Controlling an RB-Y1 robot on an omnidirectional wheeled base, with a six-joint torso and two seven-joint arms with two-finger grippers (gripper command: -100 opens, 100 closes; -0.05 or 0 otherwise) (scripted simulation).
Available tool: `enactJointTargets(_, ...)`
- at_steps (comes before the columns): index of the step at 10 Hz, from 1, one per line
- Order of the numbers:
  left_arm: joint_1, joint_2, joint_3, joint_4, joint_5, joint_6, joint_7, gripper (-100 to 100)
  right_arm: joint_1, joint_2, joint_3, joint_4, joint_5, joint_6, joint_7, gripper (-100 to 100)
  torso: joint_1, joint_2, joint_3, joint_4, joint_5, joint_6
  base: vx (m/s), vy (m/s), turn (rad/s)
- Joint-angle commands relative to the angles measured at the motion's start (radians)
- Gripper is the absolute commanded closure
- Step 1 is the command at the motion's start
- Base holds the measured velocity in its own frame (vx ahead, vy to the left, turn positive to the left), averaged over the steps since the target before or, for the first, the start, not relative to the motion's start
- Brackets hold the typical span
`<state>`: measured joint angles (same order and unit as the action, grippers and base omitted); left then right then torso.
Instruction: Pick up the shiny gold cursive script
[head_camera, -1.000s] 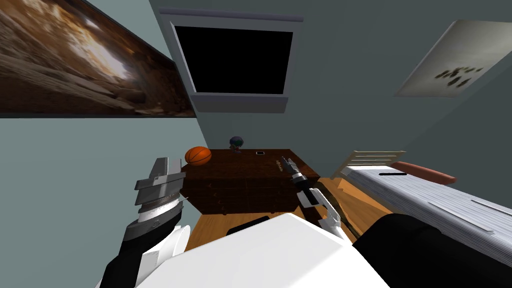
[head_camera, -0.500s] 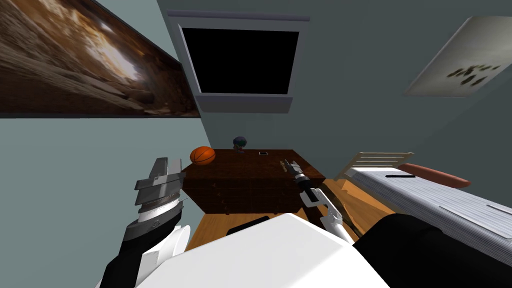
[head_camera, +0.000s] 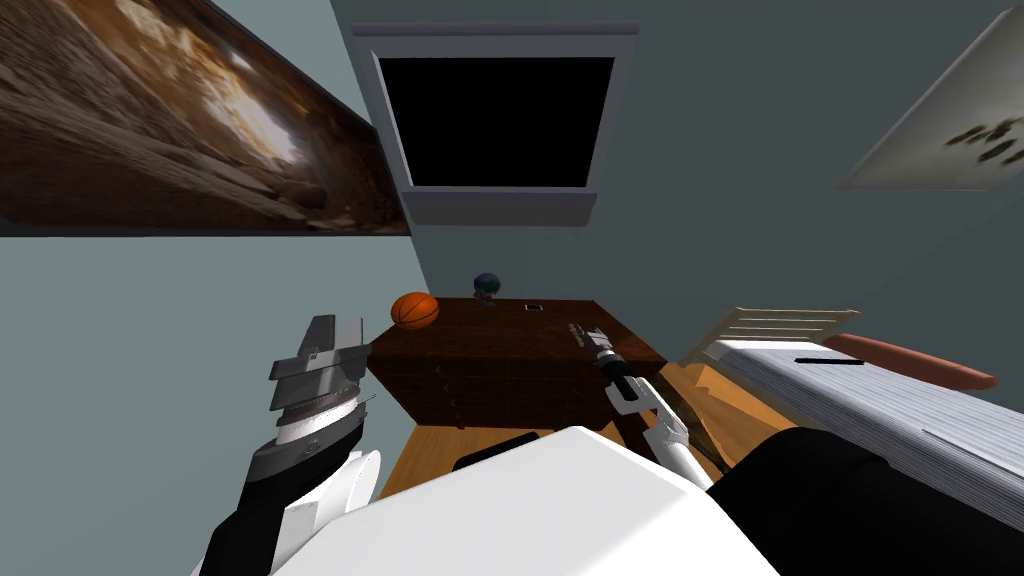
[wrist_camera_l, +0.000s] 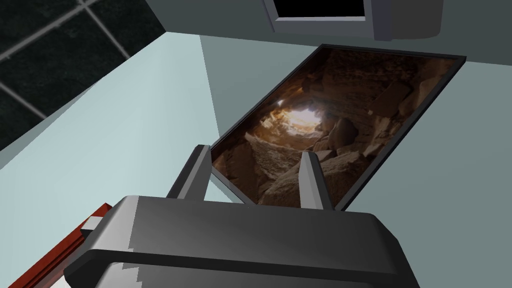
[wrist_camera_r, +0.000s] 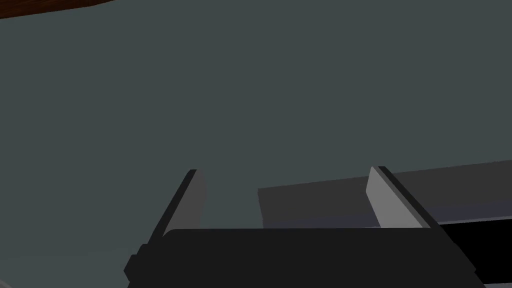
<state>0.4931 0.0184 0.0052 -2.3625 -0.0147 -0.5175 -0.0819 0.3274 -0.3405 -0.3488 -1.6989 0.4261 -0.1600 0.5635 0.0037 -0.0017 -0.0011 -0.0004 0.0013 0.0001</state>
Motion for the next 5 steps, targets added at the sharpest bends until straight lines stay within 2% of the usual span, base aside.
enactJointTargets(1,0.000,0.000,0.000,0.000,0.000,0.000,0.000,0,-0.013,-0.012,-0.012,0.032,0.008,0.033,0.018,-100,0.000,0.000,0.000,0.000,0.000,0.000,0.015,0.045,0.050)
enactJointTargets(3,0.000,0.000,0.000,0.000,0.000,0.000,0.000,0,-0.032,-0.022,-0.032,0.090,0.022,0.072,0.053,-100,0.000,0.000,0.000,0.000,0.000,0.000,0.032,0.063,0.080)
enactJointTargets(4,0.000,0.000,0.000,0.000,0.000,0.000,0.000,0,-0.032,-0.022,-0.032,0.090,0.022,0.072,0.053,-100,0.000,-0.001,0.000,0.000,0.000,0.000,0.028,0.049,0.023)
enactJointTargets(5,0.000,0.000,0.000,0.000,0.000,0.000,0.000,0,-0.042,-0.026,-0.041,0.118,0.029,0.090,0.070,-100,-0.001,0.000,0.000,0.000,0.000,0.000,0.018,0.040,0.044)
